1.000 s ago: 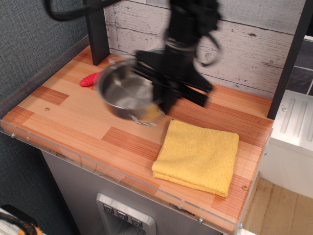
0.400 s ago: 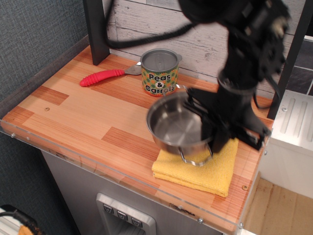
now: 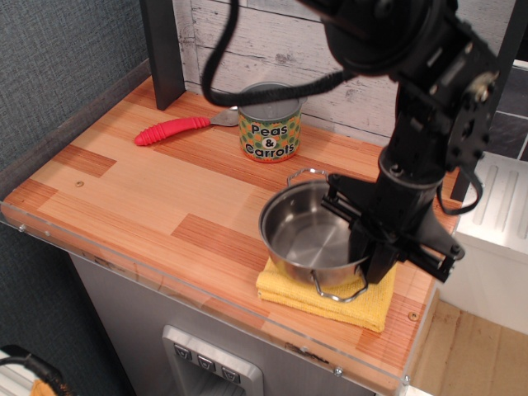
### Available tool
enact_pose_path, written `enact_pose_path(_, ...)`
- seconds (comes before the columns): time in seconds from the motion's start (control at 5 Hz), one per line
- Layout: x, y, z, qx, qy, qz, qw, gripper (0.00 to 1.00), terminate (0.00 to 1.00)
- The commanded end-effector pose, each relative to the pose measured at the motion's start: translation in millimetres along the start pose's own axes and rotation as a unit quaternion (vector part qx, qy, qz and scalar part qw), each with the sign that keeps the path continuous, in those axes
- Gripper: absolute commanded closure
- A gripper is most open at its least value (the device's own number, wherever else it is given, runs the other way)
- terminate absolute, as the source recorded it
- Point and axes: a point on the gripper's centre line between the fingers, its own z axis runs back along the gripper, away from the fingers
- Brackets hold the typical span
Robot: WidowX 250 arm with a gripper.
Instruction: Place pot on top of orange towel
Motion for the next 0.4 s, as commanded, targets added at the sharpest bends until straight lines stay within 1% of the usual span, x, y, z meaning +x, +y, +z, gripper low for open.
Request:
enact_pose_path(0.0,-2.8,-1.1,2.8,-0.012,-0.012,-0.007,0.9998,1.00,0.00)
enact_pose_path(0.2,-2.6,-0.2,8.5,-0.021,-0.027,-0.007,0.9994,0.00,0.00)
